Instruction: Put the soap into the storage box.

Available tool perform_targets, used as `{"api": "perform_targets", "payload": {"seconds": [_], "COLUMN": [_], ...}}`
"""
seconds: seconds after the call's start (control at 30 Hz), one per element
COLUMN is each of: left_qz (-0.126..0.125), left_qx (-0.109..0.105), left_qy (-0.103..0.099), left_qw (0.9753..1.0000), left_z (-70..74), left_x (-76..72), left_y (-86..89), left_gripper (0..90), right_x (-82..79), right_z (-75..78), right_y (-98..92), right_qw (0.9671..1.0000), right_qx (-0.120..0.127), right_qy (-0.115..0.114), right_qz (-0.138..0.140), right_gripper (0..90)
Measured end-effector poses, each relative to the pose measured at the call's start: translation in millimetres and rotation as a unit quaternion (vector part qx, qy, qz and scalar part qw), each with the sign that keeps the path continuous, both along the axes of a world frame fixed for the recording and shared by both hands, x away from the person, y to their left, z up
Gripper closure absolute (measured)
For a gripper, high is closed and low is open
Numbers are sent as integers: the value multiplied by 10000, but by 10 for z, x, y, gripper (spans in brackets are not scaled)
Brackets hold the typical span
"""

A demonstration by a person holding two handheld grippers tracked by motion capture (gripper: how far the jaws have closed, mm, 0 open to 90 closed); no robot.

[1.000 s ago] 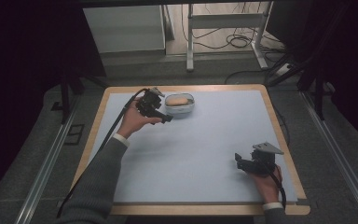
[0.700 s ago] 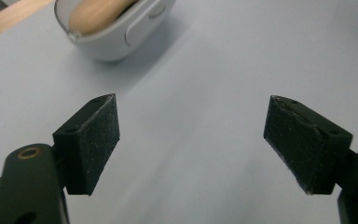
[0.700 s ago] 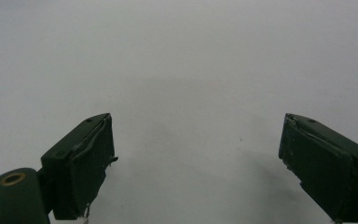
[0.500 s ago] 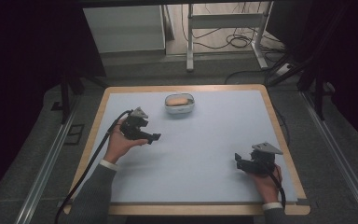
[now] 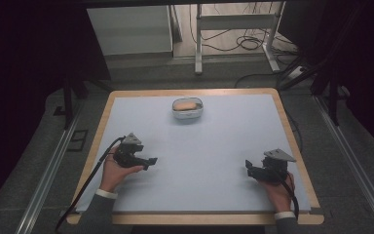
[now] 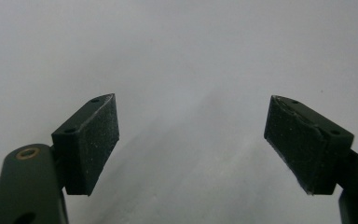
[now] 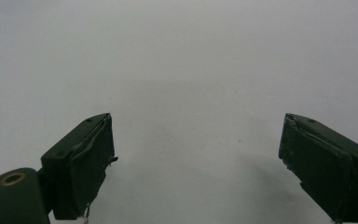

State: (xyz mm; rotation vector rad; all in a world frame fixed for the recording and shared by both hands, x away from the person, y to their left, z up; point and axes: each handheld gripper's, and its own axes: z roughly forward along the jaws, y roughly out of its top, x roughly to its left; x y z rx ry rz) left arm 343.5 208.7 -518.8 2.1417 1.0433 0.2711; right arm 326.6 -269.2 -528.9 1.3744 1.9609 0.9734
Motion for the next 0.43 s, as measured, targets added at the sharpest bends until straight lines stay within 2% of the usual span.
{"api": "perform_targets", "payload": {"seconds": [0.07, 0.3, 0.43], "left_qz": [22, 133, 171], "left_qx": [85, -81, -115], "left_qy": [-16, -84, -75], "left_qw": [10000, 9998, 9998], "left_z": [-10, 30, 22], "left_x": [-4, -31, -37], "left_y": [17, 99, 138], "left_gripper": [181, 182, 181], "right_x": [0, -17, -4], "right_z": [0, 4, 5], "right_y": [0, -3, -20], "right_qw": [10000, 9999, 9998], "right_qx": [-1, 41, 126], "right_qy": [-3, -88, -25], "right_qz": [2, 57, 130], "right_gripper": [105, 104, 91]}}
